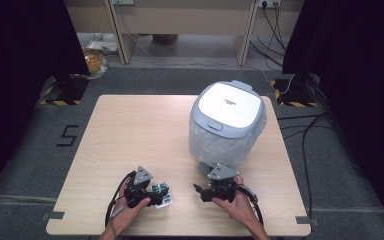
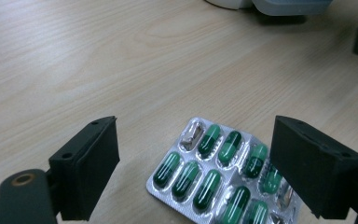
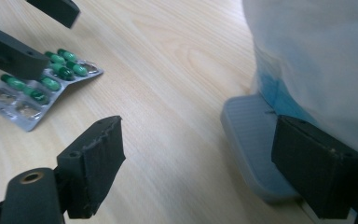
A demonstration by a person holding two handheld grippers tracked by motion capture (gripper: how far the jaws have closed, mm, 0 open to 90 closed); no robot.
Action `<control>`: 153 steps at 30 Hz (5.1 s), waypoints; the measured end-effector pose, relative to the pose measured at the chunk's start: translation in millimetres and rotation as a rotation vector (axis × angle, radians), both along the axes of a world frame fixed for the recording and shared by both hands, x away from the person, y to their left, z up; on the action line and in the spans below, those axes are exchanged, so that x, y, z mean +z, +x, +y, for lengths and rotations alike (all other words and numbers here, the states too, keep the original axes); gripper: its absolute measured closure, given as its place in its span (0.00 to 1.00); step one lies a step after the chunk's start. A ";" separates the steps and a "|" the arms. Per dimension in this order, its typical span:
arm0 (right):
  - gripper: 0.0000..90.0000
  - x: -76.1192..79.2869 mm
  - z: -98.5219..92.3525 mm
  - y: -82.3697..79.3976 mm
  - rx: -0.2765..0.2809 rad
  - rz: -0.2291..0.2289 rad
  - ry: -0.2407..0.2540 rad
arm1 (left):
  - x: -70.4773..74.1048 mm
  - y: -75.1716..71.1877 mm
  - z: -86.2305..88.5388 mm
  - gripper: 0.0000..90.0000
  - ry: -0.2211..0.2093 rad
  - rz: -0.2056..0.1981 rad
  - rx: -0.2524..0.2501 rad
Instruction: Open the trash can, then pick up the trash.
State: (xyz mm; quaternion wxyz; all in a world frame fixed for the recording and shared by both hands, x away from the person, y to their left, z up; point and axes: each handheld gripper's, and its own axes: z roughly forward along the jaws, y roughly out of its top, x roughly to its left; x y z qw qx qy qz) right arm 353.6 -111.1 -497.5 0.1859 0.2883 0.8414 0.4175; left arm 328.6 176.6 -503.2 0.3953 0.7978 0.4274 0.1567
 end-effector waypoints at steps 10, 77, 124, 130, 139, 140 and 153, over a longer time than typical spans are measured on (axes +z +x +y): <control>0.20 -5.7 8.8 6.6 -0.026 0.021 -0.075 | 1.0 -5.2 5.7 0.17 0.002 -0.001 0.003; 0.19 -14.8 16.3 9.9 -0.017 0.050 -0.178 | -17.3 -16.9 -19.6 0.16 0.065 0.014 -0.035; 0.19 -14.3 15.7 10.3 -0.006 0.051 -0.184 | -13.6 33.0 -50.1 0.16 0.064 0.050 0.015; 0.19 -14.4 15.6 10.3 -0.005 0.050 -0.184 | -13.0 34.5 -51.3 0.24 0.095 0.021 0.023; 0.19 -14.4 15.5 10.3 -0.004 0.050 -0.184 | -6.7 32.1 -47.5 0.37 0.074 0.036 -0.006; 0.19 -14.3 15.5 10.3 -0.004 0.051 -0.184 | -4.7 32.2 -47.0 0.37 0.068 0.032 -0.004; 0.19 -14.5 15.0 10.5 -0.001 0.048 -0.183 | 27.3 44.4 -27.3 0.37 0.005 0.001 -0.001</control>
